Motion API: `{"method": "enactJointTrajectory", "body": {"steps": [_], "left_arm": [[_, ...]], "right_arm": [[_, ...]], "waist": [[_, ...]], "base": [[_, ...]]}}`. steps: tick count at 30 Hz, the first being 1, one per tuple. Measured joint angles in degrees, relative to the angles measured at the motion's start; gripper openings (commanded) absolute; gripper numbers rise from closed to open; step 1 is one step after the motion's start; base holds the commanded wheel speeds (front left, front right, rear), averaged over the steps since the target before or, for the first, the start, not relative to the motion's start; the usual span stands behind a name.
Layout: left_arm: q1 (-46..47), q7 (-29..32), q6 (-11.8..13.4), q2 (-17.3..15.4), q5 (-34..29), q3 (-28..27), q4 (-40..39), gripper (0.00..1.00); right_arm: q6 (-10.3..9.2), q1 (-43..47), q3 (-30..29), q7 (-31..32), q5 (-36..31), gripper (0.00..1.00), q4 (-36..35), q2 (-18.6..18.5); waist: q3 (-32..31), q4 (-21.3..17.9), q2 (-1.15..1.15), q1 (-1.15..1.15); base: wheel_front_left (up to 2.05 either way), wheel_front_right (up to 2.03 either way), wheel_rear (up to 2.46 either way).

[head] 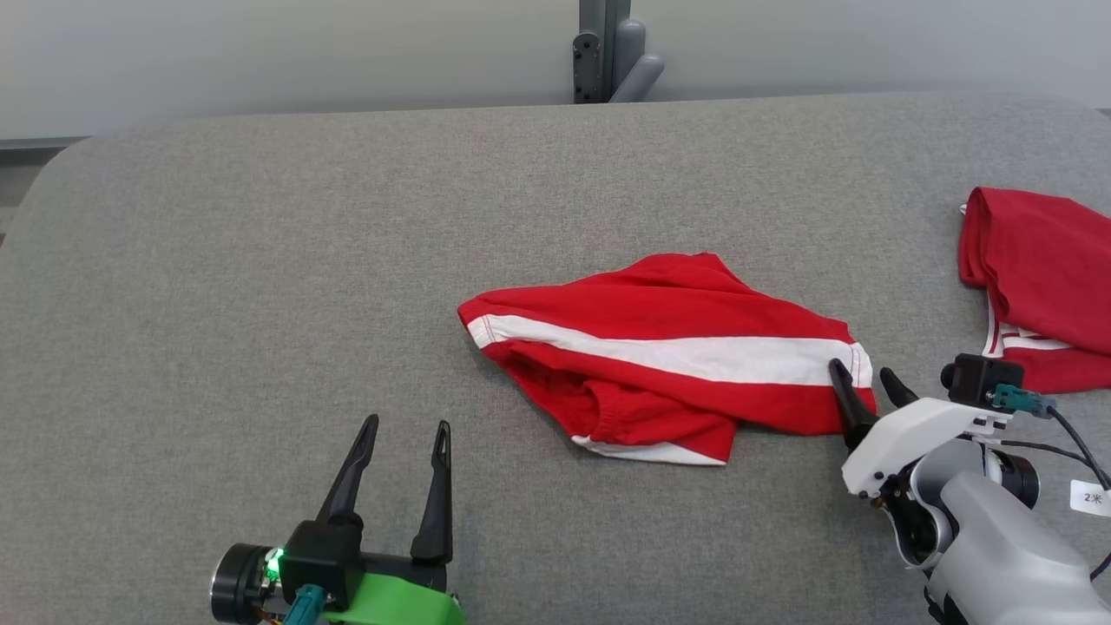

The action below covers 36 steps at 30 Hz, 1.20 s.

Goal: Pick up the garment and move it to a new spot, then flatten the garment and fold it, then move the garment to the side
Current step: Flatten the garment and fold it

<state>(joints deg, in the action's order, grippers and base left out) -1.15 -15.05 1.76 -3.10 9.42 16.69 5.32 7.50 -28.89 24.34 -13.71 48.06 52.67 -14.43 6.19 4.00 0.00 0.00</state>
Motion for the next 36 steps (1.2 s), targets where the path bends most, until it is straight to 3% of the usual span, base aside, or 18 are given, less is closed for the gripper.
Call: {"method": "enactJointTrajectory", "body": {"steps": [4,5,6,7,9,16,25,36], "left_arm": [[0.04,0.0,-0.24,0.09,-0.58,-0.02,0.44,1.0],[0.06,0.0,-0.31,0.11,-0.71,-0.05,0.57,1.0],[0.09,0.0,-0.33,0.11,-0.92,-0.07,0.67,1.0],[0.1,0.0,-0.4,0.12,-1.09,-0.09,0.75,1.0],[0.12,0.0,-0.52,0.13,-1.31,-0.23,0.78,1.0],[0.12,0.0,-0.74,0.15,-1.48,-0.41,1.32,1.0],[0.05,0.0,-0.85,0.19,-1.53,-0.31,2.53,1.0],[3.25,0.64,-4.91,0.23,5.69,3.72,10.99,1.0]], "right_arm": [[0.0,-0.44,2.38,0.02,2.49,1.0,0.18,-0.35],[0.0,-0.64,3.09,0.03,3.02,0.61,0.16,-0.56],[0.0,-0.87,3.77,0.02,3.3,0.44,0.18,-0.82],[0.0,-1.07,4.38,-0.01,3.56,0.35,0.18,-1.12],[0.0,-1.46,5.46,-0.21,3.97,0.0,0.18,-1.62],[0.0,-2.36,8.9,-0.85,4.78,0.0,-0.24,-3.11],[0.0,-2.0,9.7,-1.31,2.37,0.0,-5.44,-8.48],[0.0,2.2,8.0,-1.34,0.37,0.0,-9.73,-10.87]], "waist": [[0.08,0.04,0.0,0.0],[0.09,0.04,0.0,0.0],[0.09,0.04,0.0,0.0],[0.09,0.04,0.0,0.0],[0.13,-0.02,0.0,0.0],[-0.03,-0.46,0.0,0.0],[-1.36,-1.91,0.0,0.0],[-2.42,-3.72,0.0,0.0]], "base": [[0.0,0.0,0.0],[0.0,0.0,0.0],[0.0,0.0,0.0],[0.0,0.0,0.0],[0.0,0.0,0.0],[0.0,0.0,0.0],[0.0,0.0,0.0],[0.0,0.0,0.0]]}}
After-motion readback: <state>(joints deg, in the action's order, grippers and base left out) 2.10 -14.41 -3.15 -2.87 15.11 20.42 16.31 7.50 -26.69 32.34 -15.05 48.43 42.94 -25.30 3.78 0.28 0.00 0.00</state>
